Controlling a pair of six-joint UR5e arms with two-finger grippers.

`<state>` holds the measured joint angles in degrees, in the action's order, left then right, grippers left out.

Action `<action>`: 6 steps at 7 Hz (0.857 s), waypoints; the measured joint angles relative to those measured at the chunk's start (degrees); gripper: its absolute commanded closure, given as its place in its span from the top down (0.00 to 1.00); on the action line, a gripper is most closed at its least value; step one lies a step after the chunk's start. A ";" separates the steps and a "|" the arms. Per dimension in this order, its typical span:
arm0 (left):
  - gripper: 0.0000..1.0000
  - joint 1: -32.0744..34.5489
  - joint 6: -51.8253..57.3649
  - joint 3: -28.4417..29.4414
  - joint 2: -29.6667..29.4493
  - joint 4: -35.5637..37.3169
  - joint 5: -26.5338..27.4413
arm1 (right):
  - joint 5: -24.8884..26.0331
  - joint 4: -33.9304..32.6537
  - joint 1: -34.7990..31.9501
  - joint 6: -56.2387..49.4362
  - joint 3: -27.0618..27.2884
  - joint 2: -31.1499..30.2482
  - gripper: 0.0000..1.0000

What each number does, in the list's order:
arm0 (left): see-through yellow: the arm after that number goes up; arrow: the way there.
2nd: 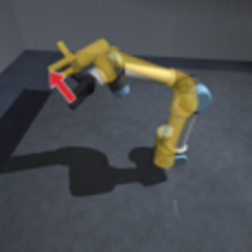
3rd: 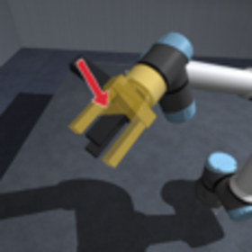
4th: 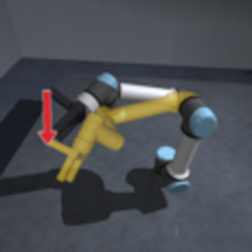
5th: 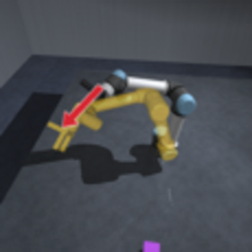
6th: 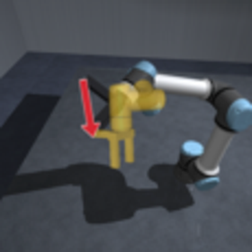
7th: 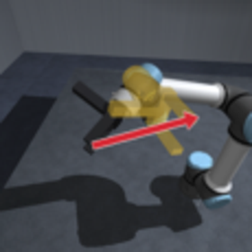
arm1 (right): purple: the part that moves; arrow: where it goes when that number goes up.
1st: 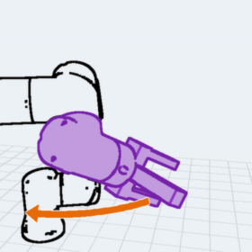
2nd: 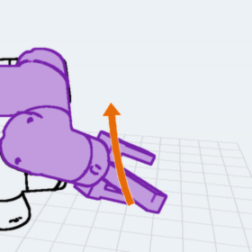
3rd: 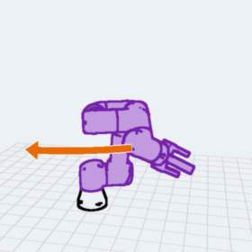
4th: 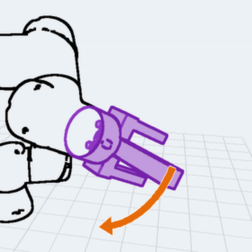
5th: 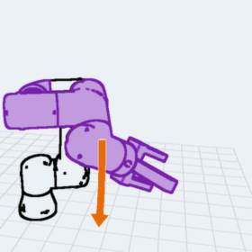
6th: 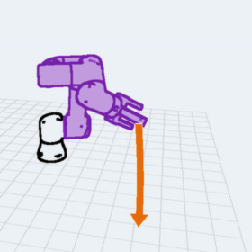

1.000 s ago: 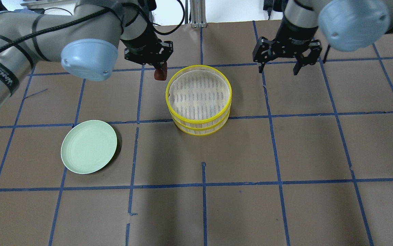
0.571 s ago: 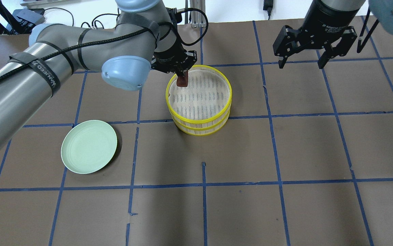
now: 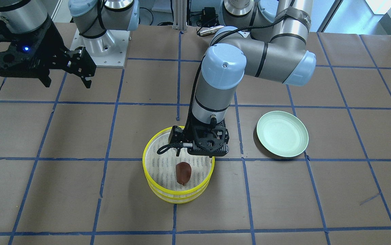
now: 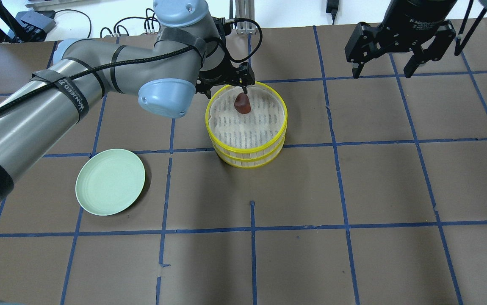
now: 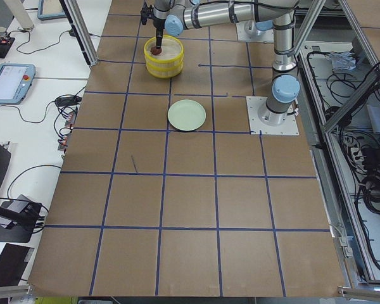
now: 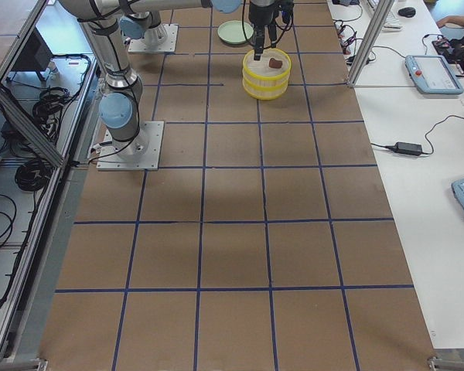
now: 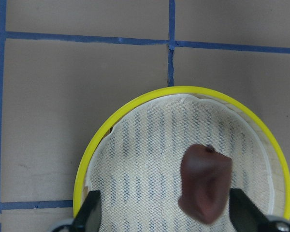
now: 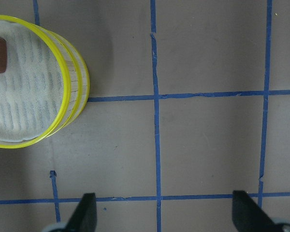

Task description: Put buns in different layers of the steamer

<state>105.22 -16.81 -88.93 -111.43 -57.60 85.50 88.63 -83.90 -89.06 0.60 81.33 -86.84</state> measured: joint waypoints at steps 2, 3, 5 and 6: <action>1.00 -0.47 5.13 0.11 0.57 -1.72 2.81 | 0.30 0.17 -0.12 -0.02 0.00 -0.02 1.00; 1.00 -2.22 12.10 0.80 1.91 -5.66 5.84 | 1.17 0.22 -0.67 -0.12 -0.14 -0.06 1.00; 1.00 -9.99 22.39 1.55 6.91 -17.11 7.79 | 1.54 -0.08 -1.89 -0.09 -0.45 0.26 1.00; 1.00 -14.30 25.75 1.56 10.47 -24.43 7.98 | 1.44 -0.10 -1.84 -0.05 -0.55 0.30 1.00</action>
<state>90.92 8.94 -87.36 -100.96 -82.04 93.48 90.07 -84.00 -90.89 0.55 80.78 -86.54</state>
